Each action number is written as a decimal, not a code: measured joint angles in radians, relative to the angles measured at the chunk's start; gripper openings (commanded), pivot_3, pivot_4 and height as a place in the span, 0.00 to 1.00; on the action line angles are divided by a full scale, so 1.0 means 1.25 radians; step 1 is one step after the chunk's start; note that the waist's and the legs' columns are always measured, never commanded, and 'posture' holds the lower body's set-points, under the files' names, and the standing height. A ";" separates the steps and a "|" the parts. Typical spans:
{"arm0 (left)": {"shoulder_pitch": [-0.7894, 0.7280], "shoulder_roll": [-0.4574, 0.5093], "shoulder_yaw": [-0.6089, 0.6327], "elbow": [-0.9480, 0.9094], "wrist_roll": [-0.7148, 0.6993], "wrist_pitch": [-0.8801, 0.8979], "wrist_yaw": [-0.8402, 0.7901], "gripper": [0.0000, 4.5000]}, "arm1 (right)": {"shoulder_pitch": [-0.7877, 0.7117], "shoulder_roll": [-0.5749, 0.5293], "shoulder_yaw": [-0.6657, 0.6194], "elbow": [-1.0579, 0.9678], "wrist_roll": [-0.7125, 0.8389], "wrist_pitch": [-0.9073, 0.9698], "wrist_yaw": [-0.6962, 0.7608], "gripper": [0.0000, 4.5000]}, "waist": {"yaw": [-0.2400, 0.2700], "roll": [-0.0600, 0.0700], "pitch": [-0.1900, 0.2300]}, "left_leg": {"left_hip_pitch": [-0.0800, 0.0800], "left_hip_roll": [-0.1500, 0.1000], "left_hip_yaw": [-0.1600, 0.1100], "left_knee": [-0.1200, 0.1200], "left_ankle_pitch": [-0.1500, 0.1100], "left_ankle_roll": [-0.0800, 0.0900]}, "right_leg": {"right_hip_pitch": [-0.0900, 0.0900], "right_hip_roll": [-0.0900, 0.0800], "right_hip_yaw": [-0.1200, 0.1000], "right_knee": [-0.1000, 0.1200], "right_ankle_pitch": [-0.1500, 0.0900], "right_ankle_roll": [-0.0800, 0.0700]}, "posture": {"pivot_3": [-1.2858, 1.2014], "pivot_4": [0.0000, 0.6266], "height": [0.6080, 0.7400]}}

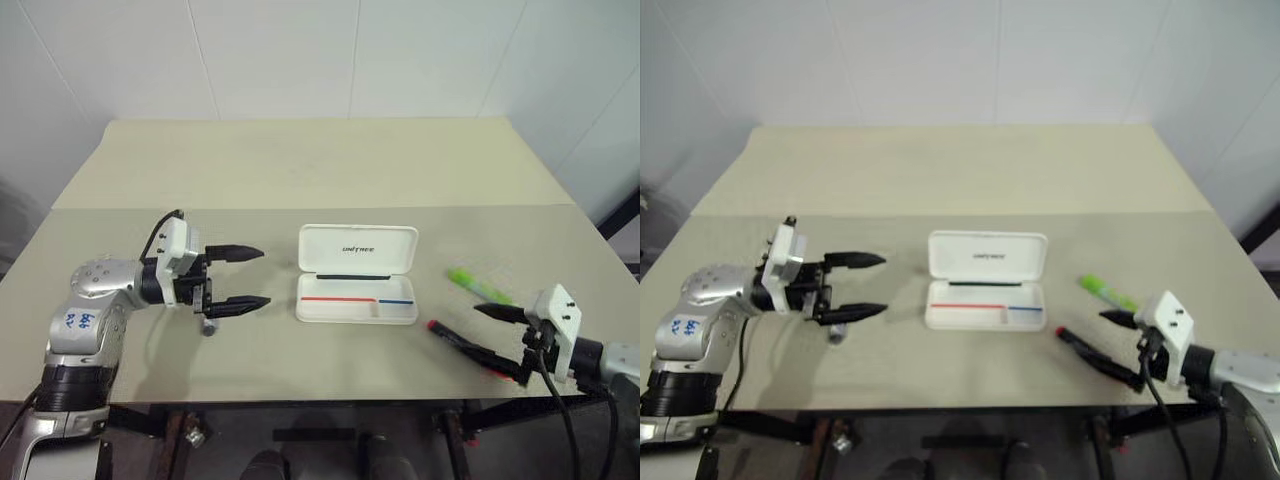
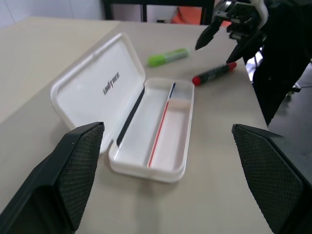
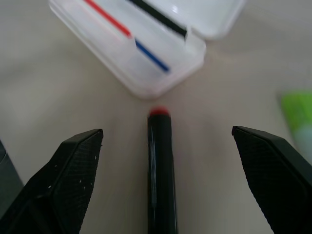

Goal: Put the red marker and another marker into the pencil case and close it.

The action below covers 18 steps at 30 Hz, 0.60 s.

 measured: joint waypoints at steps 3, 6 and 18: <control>0.012 0.019 0.003 0.031 0.001 -0.026 -0.009 0.99 | 0.013 0.000 0.000 0.043 -0.016 -0.029 0.018 1.00 | 0.001 0.000 0.000 | 0.000 0.000 0.000 0.000 0.000 0.000 | 0.000 0.000 0.000 0.000 0.000 0.000 | 0.52 0.24 1.00; 0.009 0.026 0.013 0.060 0.001 -0.046 -0.010 0.99 | 0.011 0.001 0.003 0.081 -0.031 -0.066 0.036 1.00 | 0.000 0.000 0.000 | 0.001 0.000 0.001 0.001 0.000 0.000 | 0.001 0.000 0.000 -0.001 -0.001 -0.002 | 0.52 0.24 1.00; -0.022 0.062 0.016 0.125 0.002 -0.076 -0.043 1.00 | -0.099 0.034 0.071 0.267 -0.085 -0.182 0.084 0.78 | -0.004 0.000 0.000 | 0.002 0.000 0.001 0.000 0.000 0.000 | 0.001 0.000 0.000 0.000 0.000 -0.001 | 0.52 0.24 1.00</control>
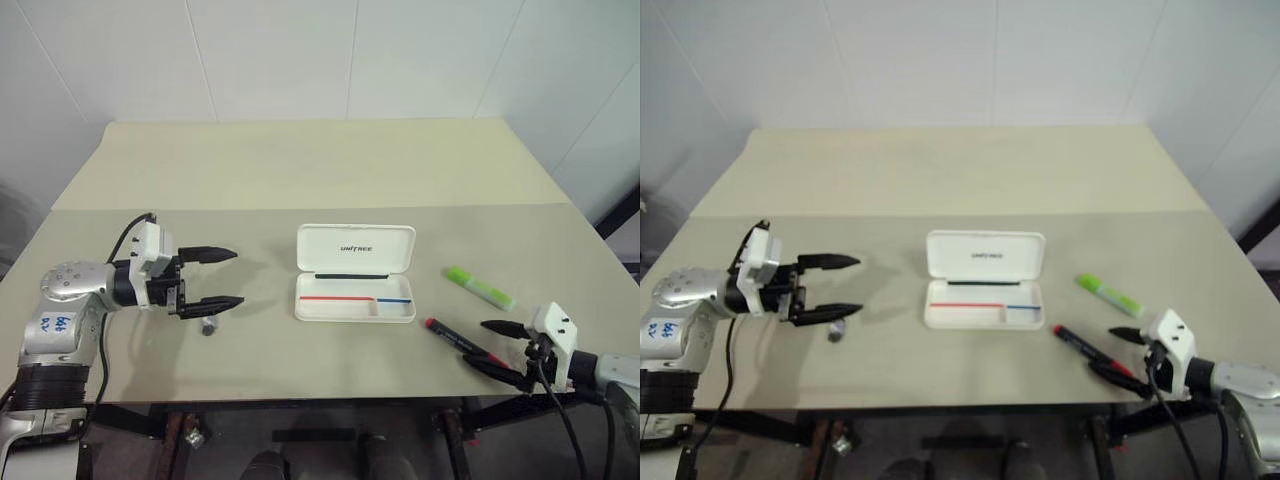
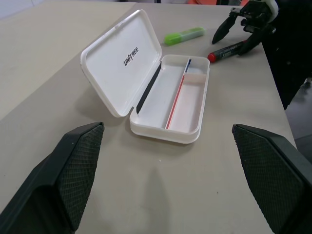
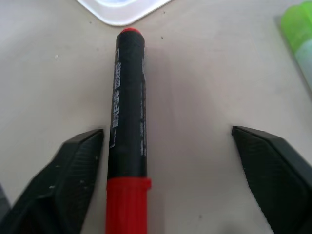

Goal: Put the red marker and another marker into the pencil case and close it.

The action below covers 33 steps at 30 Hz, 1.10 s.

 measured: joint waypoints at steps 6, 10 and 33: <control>-0.008 0.014 0.000 0.002 0.000 -0.006 -0.011 1.00 | -0.017 0.025 0.004 0.038 -0.004 -0.049 0.013 0.31 | -0.004 0.000 0.000 | 0.000 0.000 0.000 -0.001 0.000 0.000 | 0.000 0.000 0.000 0.000 0.000 0.000 | 0.52 0.24 1.00; -0.009 0.014 -0.002 0.013 0.001 -0.014 -0.015 1.00 | -0.016 0.035 0.005 0.044 -0.009 -0.069 0.013 0.13 | -0.011 0.000 0.000 | 0.000 0.000 0.000 0.000 0.000 0.000 | 0.000 0.000 0.000 0.000 0.000 0.000 | 0.52 0.24 1.00; -0.165 -0.040 -0.093 0.184 0.039 -0.089 -0.072 1.00 | -0.261 -0.123 -0.017 -0.219 0.118 0.155 0.006 0.13 | -0.018 0.000 0.000 | 0.001 0.001 0.000 0.000 0.000 0.000 | 0.000 0.001 0.000 0.001 0.000 0.000 | 0.52 0.24 1.00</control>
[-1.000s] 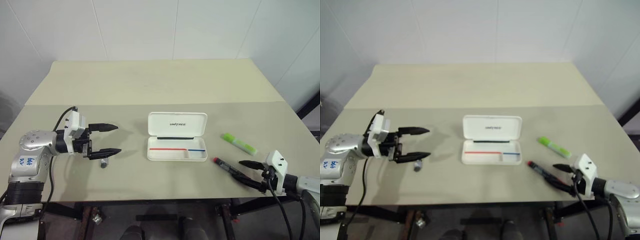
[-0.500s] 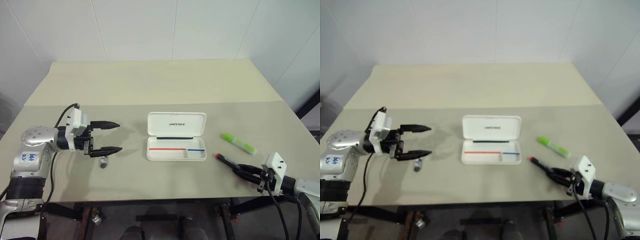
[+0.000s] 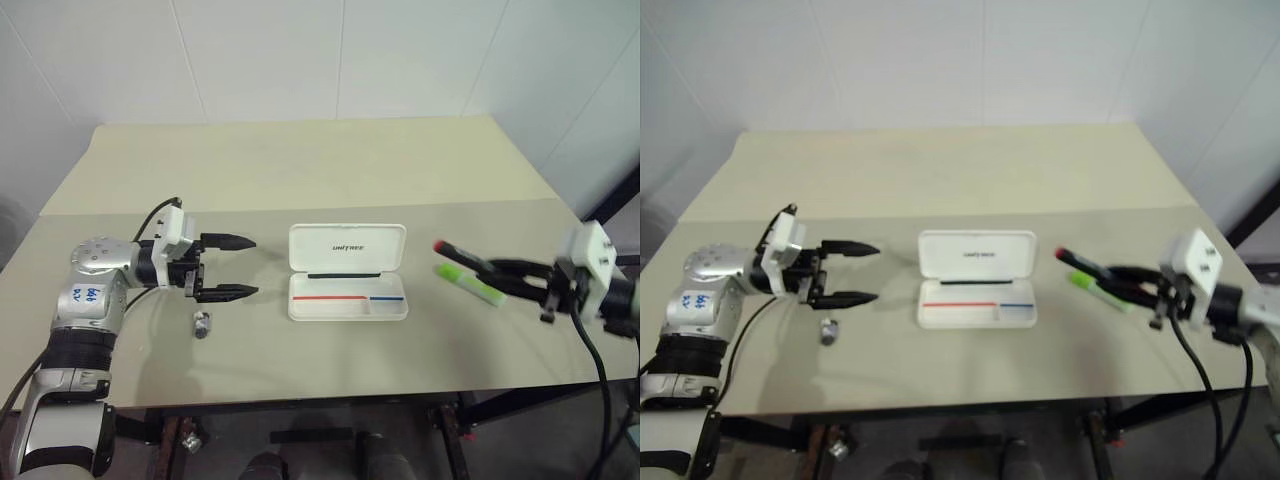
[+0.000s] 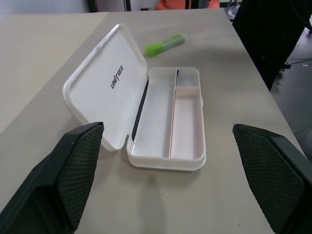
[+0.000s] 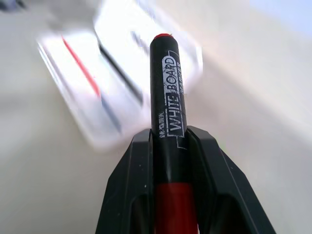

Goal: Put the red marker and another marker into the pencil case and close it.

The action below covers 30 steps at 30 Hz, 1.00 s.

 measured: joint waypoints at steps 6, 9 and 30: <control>0.013 0.008 0.001 0.004 0.022 -0.030 -0.003 1.00 | -0.114 0.066 0.180 -0.014 -0.024 0.042 0.012 0.13 | 0.008 0.000 0.000 | -0.005 -0.001 -0.001 -0.001 -0.001 0.000 | -0.004 -0.001 0.000 0.000 0.001 0.001 | 0.52 0.24 1.00; 0.039 0.022 0.005 0.000 0.025 -0.035 -0.002 1.00 | -0.153 0.110 0.246 0.030 -0.067 0.020 0.026 0.13 | 0.006 0.000 0.000 | -0.006 -0.001 0.000 0.000 -0.002 0.002 | -0.004 -0.001 0.000 0.000 0.001 0.001 | 0.52 0.24 1.00; 0.127 0.046 0.036 -0.101 0.022 -0.025 0.048 1.00 | -0.391 0.333 0.415 0.505 -0.326 -0.363 0.144 0.13 | 0.000 0.000 0.000 | -0.004 0.000 0.001 -0.001 -0.002 0.001 | -0.005 -0.001 0.000 0.003 0.000 0.001 | 0.52 0.24 1.00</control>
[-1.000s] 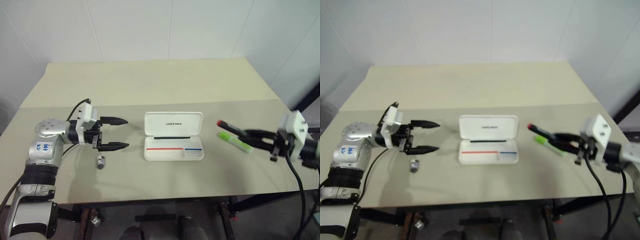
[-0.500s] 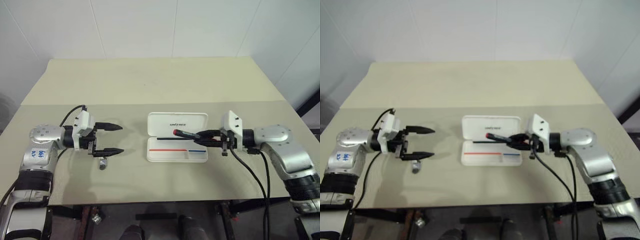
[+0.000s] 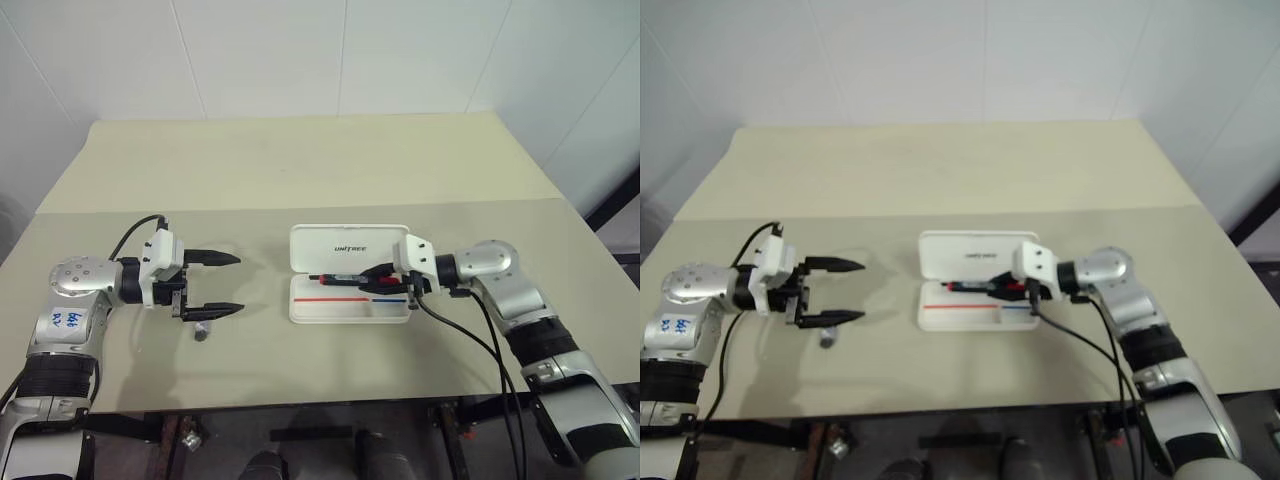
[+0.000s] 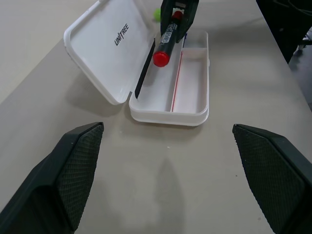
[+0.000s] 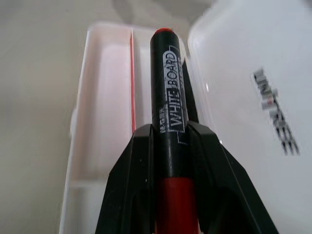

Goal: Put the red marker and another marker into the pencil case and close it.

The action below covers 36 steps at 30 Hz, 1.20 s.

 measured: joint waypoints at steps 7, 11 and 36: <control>0.002 0.000 0.001 -0.023 0.000 0.006 0.010 1.00 | -0.021 0.043 0.010 0.062 -0.028 -0.037 0.005 0.13 | 0.001 0.000 0.000 | 0.000 0.000 0.000 0.000 0.000 0.000 | 0.000 0.000 0.000 0.000 0.000 0.000 | 0.52 0.24 1.00; 0.004 0.000 0.001 -0.027 -0.001 0.012 0.012 1.00 | -0.023 0.047 0.010 0.084 -0.032 -0.052 0.006 0.21 | 0.000 0.000 0.000 | 0.000 0.000 0.000 0.000 0.000 0.000 | 0.000 0.000 0.000 0.000 0.000 0.000 | 0.52 0.24 1.00; 0.001 -0.026 -0.012 -0.068 -0.011 0.038 0.018 1.00 | 0.193 -0.038 -0.166 -0.408 0.183 0.268 -0.084 0.99 | 0.012 0.000 0.000 | -0.001 0.000 -0.001 0.000 0.000 0.000 | 0.000 -0.001 -0.001 -0.001 0.000 0.000 | 0.52 0.24 1.00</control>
